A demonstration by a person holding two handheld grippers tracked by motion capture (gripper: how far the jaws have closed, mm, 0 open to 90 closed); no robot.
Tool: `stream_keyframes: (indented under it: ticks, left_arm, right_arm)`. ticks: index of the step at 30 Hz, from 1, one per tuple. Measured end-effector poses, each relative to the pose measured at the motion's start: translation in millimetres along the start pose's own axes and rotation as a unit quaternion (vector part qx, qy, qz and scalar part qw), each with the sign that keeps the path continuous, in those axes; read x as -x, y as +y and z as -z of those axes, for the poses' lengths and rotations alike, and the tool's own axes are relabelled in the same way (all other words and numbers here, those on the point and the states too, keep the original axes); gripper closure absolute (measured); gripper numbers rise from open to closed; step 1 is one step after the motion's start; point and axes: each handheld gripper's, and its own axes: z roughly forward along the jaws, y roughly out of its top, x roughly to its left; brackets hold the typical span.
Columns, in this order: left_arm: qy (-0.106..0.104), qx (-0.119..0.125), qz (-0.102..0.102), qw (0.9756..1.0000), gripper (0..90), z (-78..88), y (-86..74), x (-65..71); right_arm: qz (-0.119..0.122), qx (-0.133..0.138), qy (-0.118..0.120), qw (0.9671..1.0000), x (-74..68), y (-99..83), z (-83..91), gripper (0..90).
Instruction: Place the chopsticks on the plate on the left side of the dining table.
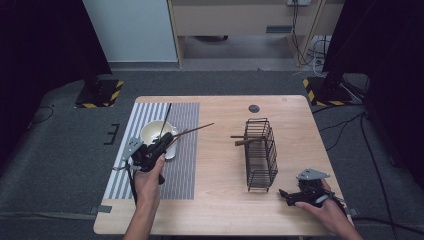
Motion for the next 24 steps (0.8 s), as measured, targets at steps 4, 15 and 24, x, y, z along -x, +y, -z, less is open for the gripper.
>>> stream_keyframes:
  ticks: [4,15,24]
  left_arm:
    - [0.007,-0.003,0.002,1.0,84.4,5.3,-2.6,-6.4]
    - [0.024,-0.009,-0.004,0.9997,84.4,18.1,-4.7,-20.2]
    - [0.042,-0.008,-0.001,0.9991,84.4,24.7,-7.9,-27.9]
  right_arm:
    - [0.0,0.0,0.0,1.0,0.1,0.0,0.0,0.3]
    - [0.0,0.0,0.0,1.0,0.0,0.0,0.0,0.3]
    - [0.0,0.0,-0.001,1.0,0.0,0.0,0.1,0.4]
